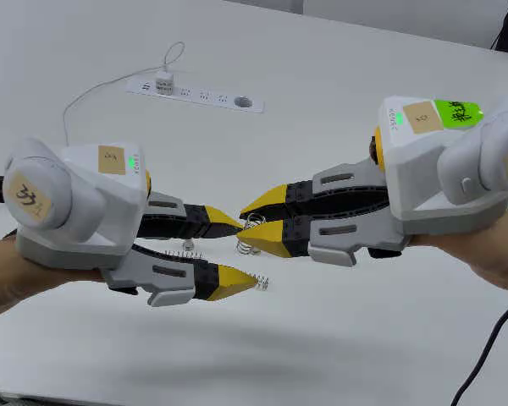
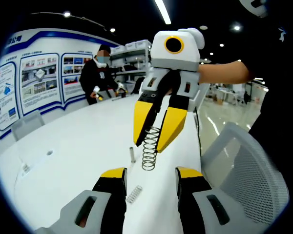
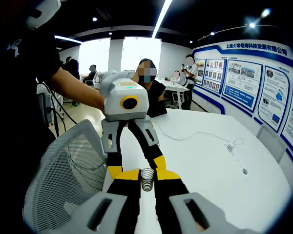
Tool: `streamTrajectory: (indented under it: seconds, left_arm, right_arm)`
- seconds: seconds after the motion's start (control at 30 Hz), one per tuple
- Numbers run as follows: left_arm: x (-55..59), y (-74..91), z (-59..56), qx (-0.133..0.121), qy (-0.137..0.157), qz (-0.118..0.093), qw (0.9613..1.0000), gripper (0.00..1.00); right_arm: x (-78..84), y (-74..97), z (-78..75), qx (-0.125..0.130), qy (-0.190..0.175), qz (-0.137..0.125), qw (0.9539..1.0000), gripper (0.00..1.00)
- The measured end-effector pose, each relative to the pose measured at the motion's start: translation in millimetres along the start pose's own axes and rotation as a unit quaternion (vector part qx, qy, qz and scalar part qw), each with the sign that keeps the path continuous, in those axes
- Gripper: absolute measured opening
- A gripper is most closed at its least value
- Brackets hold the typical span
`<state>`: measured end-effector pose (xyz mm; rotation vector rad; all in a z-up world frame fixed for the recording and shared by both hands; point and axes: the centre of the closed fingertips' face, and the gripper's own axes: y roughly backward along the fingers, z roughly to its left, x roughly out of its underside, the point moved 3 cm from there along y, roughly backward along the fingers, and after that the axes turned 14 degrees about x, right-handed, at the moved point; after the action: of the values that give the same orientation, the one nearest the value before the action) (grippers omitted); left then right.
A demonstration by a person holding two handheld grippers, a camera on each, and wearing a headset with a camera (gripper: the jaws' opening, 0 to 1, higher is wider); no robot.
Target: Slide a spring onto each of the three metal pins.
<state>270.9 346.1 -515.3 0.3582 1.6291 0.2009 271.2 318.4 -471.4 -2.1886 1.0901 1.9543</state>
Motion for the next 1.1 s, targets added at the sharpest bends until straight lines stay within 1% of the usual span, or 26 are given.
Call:
streamTrajectory:
  seconds: [0.07, 0.13, 0.23, 0.33, 0.67, 0.87, 1.03, 1.07, 1.1]
  left_arm:
    - [-0.1, 2.5, 2.6, -0.007, 0.004, -0.003, 1.0, 0.46]
    - [-1.9, 5.5, 4.5, -0.012, 0.007, -0.011, 0.9998, 0.51]
    - [-3.0, 9.6, 8.5, -0.023, 0.01, -0.016, 0.9996, 0.56]
    - [0.3, 14.4, 13.7, -0.037, 0.009, -0.007, 0.9992, 0.62]
    - [6.3, 34.5, 27.1, -0.071, 0.027, -0.012, 0.997, 0.71]
    - [10.1, 49.8, 35.6, -0.101, 0.04, -0.019, 0.9939, 0.79]
    - [10.9, 57.6, 39.4, -0.117, 0.045, -0.025, 0.9918, 0.85]
    - [10.7, 59.0, 40.0, -0.119, 0.049, -0.028, 0.9912, 0.86]
    - [9.0, 61.0, 40.8, -0.123, 0.052, -0.036, 0.9903, 0.87]
  right_arm:
    - [0.7, 0.8, -3.4, 0.007, -0.002, 0.001, 1.0, 0.11]
    - [2.0, 1.6, -6.4, 0.013, -0.003, 0.002, 0.9999, 0.11]
    - [4.6, 3.0, -10.3, 0.019, -0.005, 0.004, 0.9998, 0.11]
    - [8.2, 4.4, -14.3, 0.025, -0.008, 0.008, 0.9996, 0.11]
    - [17.9, 9.5, -29.0, 0.043, -0.016, 0.016, 0.9988, 0.11]
    - [25.2, 14.3, -39.4, 0.059, -0.024, 0.021, 0.9977, 0.11]
    - [31.3, 19.8, -48.7, 0.074, -0.034, 0.025, 0.9963, 0.11]
    - [32.1, 20.9, -50.2, 0.077, -0.035, 0.026, 0.9961, 0.11]
    - [33.2, 22.7, -52.1, 0.08, -0.036, 0.027, 0.9958, 0.11]
